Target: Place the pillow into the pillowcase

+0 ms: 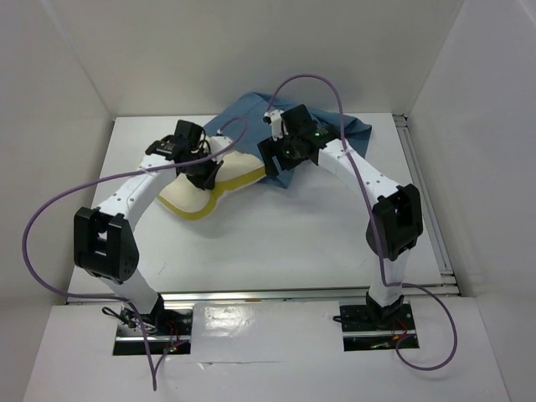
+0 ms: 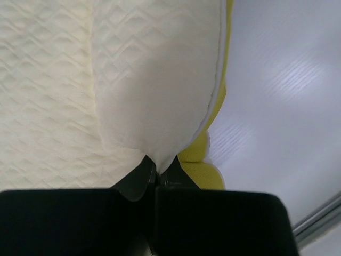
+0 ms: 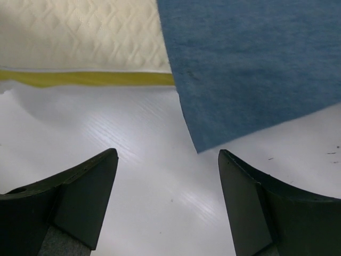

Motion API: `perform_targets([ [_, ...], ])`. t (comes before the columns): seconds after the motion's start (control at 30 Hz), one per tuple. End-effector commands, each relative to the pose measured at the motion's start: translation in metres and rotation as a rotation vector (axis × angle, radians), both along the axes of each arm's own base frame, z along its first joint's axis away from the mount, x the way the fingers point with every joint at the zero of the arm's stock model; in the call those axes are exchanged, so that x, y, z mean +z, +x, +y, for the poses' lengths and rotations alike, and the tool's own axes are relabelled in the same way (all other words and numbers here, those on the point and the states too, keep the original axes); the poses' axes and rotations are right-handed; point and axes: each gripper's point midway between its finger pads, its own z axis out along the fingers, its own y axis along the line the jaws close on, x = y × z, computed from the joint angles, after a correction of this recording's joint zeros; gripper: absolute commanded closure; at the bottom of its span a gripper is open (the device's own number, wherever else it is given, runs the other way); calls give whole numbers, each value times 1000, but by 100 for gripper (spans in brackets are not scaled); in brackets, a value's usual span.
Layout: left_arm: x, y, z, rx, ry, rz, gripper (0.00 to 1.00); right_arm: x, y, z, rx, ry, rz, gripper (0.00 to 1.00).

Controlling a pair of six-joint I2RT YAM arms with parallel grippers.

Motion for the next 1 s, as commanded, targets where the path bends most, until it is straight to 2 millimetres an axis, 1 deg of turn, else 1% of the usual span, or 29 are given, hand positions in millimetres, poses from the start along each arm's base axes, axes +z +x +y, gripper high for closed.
perform_targets([
  [0.0, 58, 14, -38, -72, -193, -57, 100, 24, 24, 12, -15, -1, -127, 17],
  [0.03, 62, 11, -40, -80, -204, -48, 100, 20, 24, 14, -16, -15, -124, 17],
  [0.07, 64, 12, -38, -77, -214, -39, 100, 21, 29, 11, -25, -33, -151, 17],
  [0.1, 73, 13, -41, -89, -231, -52, 100, 17, 31, 9, -37, -49, -150, 17],
  [0.13, 77, 12, -43, -94, -238, -48, 100, 11, 33, 5, -41, -72, -157, 18],
  [0.17, 78, 10, -45, -104, -252, -44, 100, 8, 37, -1, -60, -104, -175, 18],
  [0.2, 80, 9, -45, -104, -252, -41, 100, 8, 41, -4, -70, -116, -197, 18],
  [0.23, 81, 8, -47, -120, -258, -43, 100, 0, 42, -8, -85, -137, -196, 18],
  [0.27, 85, 9, -43, -113, -260, -54, 100, 2, 46, -16, -111, -169, -225, 18],
  [0.3, 83, 6, -42, -111, -257, -41, 100, 6, 49, -19, -119, -177, -254, 19],
  [0.33, 83, 6, -42, -111, -257, -41, 100, 0, 49, -22, -130, -193, -251, 19],
  [0.4, 83, 3, -43, -122, -259, -33, 100, 5, 50, -32, -150, -226, -289, 20],
  [0.43, 83, 3, -43, -122, -259, -33, 100, 2, 51, -35, -161, -237, -293, 20],
  [0.47, 83, 1, -42, -122, -259, -33, 100, 6, 49, -38, -162, -248, -303, 22],
  [0.5, 82, -1, -42, -121, -257, -22, 100, 8, 49, -38, -164, -240, -314, 22],
  [0.53, 82, -2, -43, -127, -265, -20, 100, 9, 51, -43, -168, -243, -323, 26],
  [0.57, 82, -2, -43, -127, -265, -20, 100, 9, 48, -45, -168, -245, -320, 29],
  [0.6, 79, -3, -43, -126, -264, -11, 100, 7, 48, -48, -162, -237, -305, 36],
  [0.63, 79, -3, -43, -126, -264, -11, 100, 1, 48, -52, -160, -234, -288, 47],
  [0.67, 79, -3, -43, -126, -264, -11, 100, -1, 45, -49, -141, -222, -273, 76],
  [0.7, 79, -3, -43, -126, -264, -11, 100, -2, 45, -48, -126, -198, -260, 88],
  [0.73, 82, -2, -43, -127, -265, -20, 100, 8, 47, -44, -117, -177, -272, 96],
  [0.77, 78, -1, -44, -125, -263, -8, 100, 14, 47, -41, -104, -163, -271, 100],
  [0.8, 78, -1, -44, -118, -267, -3, 100, 17, 47, -35, -86, -142, -269, 100],
  [0.83, 76, 2, -45, -118, -267, -6, 100, 18, 43, -23, -44, -97, -236, 100],
  [0.87, 72, 3, -45, -103, -273, 11, 100, 25, 42, -15, -22, -60, -225, 100],
  [0.9, 74, 5, -46, -96, -280, 3, 100, 52, 42, 1, 16, -4, -263, 100],
  [0.93, 71, 7, -48, -77, -290, 17, 100, 57, 33, 24, 67, 48, -241, 100],
  [0.97, 68, 12, -49, -71, -295, 16, 100, 58, 24, 36, 117, 74, -211, 100],
])
